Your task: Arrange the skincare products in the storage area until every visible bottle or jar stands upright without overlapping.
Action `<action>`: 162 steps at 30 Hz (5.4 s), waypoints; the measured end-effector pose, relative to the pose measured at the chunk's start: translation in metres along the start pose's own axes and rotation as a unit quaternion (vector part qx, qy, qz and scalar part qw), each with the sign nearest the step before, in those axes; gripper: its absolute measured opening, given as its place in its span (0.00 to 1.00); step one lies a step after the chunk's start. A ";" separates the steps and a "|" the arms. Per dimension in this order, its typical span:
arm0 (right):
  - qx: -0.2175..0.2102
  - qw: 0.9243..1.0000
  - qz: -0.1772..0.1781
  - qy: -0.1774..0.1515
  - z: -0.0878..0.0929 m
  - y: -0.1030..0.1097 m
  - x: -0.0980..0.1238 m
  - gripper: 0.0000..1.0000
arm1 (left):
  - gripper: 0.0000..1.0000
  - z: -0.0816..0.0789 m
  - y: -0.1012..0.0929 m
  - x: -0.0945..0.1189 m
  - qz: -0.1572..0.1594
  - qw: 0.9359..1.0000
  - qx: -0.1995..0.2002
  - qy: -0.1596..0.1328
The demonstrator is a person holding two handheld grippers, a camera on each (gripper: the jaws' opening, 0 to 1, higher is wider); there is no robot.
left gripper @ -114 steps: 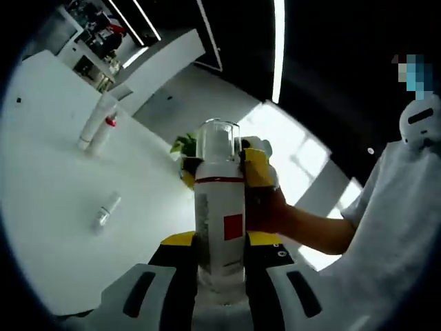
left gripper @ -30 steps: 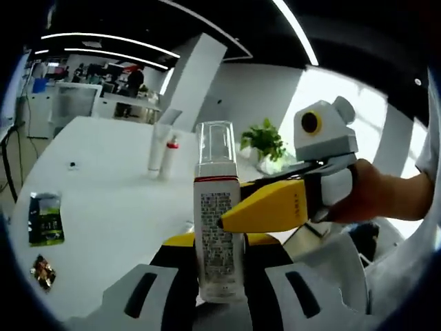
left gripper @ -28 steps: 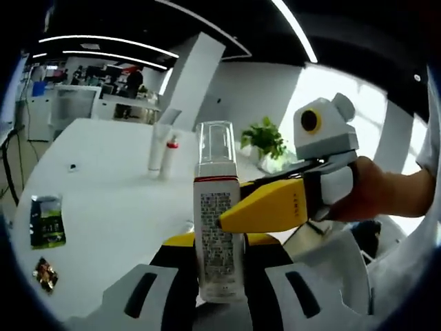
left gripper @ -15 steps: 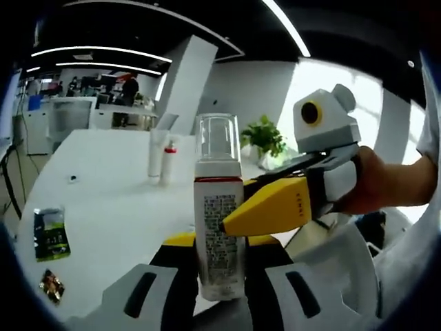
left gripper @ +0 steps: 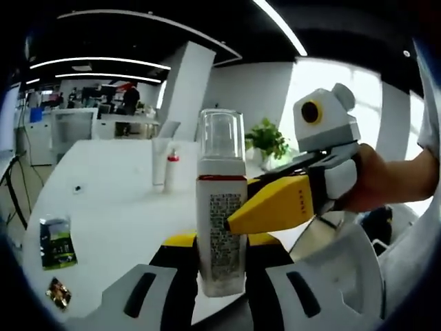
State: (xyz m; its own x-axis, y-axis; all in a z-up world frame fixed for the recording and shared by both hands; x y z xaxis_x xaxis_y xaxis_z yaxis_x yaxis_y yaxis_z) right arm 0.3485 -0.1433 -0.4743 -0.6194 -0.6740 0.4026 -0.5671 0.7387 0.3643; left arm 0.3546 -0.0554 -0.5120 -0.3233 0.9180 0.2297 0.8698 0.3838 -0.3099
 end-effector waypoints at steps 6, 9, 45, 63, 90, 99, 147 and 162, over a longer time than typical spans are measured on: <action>0.002 1.000 0.004 -0.014 -0.005 -0.004 0.005 0.11 | 0.21 -0.002 -0.001 0.000 0.002 1.000 0.004 -0.004; 0.004 1.000 0.004 -0.021 -0.006 -0.005 0.006 0.11 | 0.21 -0.003 -0.001 -0.001 0.003 1.000 0.004 -0.005; 0.023 0.995 -0.075 -0.061 -0.021 0.003 0.018 0.15 | 0.21 -0.011 -0.019 0.001 0.119 0.990 0.061 -0.037; -0.009 0.995 -0.015 -0.102 -0.038 -0.029 0.022 0.15 | 0.47 -0.019 0.058 0.068 -0.075 0.986 -0.121 0.088; -0.016 0.998 0.000 -0.062 -0.035 -0.035 -0.023 0.16 | 0.45 0.043 0.103 0.087 -0.190 0.947 -0.138 0.218; -0.035 0.998 0.011 -0.053 -0.031 -0.046 -0.030 0.16 | 0.40 0.050 0.104 0.087 -0.185 0.943 -0.134 0.243; -0.014 0.992 0.115 -0.043 -0.017 -0.115 -0.055 0.16 | 0.32 0.058 0.105 0.088 -0.174 0.937 -0.127 0.275; 0.028 0.990 0.133 -0.046 -0.038 -0.147 -0.074 0.16 | 0.31 0.061 0.106 0.089 -0.176 0.934 -0.119 0.287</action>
State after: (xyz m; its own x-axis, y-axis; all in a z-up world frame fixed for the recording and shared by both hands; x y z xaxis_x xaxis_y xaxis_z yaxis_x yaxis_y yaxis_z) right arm 0.4983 -0.2017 -0.5254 -0.7962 -0.4554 0.3984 -0.4049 0.8903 0.2085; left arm 0.3955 0.0731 -0.5812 -0.4112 0.5090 0.7562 0.8277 0.5560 0.0758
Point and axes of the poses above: the point that each gripper's makers call its tool centre point, and the gripper's own axes: x roughly backward along the fingers, y roughly to its left, z roughly out of its underside, the point moved 7 cm from there along x, roughly backward along the fingers, and after that the axes turned 11 degrees about z, right-handed, at the moved point
